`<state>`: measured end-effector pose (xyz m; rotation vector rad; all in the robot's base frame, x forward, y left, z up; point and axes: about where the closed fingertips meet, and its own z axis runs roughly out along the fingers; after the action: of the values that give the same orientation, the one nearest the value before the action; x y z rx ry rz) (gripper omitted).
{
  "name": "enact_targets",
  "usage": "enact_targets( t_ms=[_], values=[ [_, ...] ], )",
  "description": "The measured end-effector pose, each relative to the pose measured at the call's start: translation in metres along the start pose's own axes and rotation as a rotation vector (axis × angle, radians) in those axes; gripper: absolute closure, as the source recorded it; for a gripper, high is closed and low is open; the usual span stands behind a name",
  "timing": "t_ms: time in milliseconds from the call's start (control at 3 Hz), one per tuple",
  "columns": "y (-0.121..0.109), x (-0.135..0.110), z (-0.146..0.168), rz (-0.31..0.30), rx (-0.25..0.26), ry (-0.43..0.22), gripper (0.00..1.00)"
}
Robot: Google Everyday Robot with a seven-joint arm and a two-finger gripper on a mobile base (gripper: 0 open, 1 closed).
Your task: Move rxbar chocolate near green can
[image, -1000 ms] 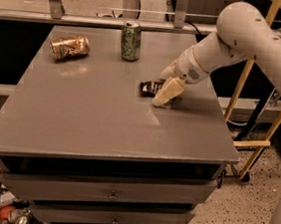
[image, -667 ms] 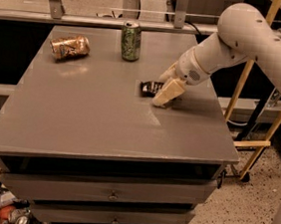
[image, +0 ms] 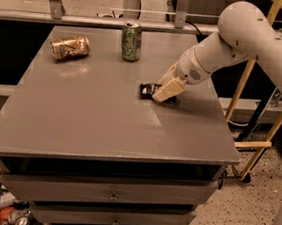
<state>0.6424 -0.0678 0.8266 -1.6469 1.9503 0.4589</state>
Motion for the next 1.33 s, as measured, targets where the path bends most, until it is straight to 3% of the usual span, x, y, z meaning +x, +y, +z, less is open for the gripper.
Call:
enact_targets(
  t_ms=[333,1000,1333],
  values=[
    [0.000,0.000,0.000,0.000,0.000,0.000,1.00],
    [-0.020,-0.072,-0.076,-0.216,0.201,-0.086,1.00],
    [-0.028,-0.071,-0.061,-0.211,0.189,-0.081,1.00]
  ],
)
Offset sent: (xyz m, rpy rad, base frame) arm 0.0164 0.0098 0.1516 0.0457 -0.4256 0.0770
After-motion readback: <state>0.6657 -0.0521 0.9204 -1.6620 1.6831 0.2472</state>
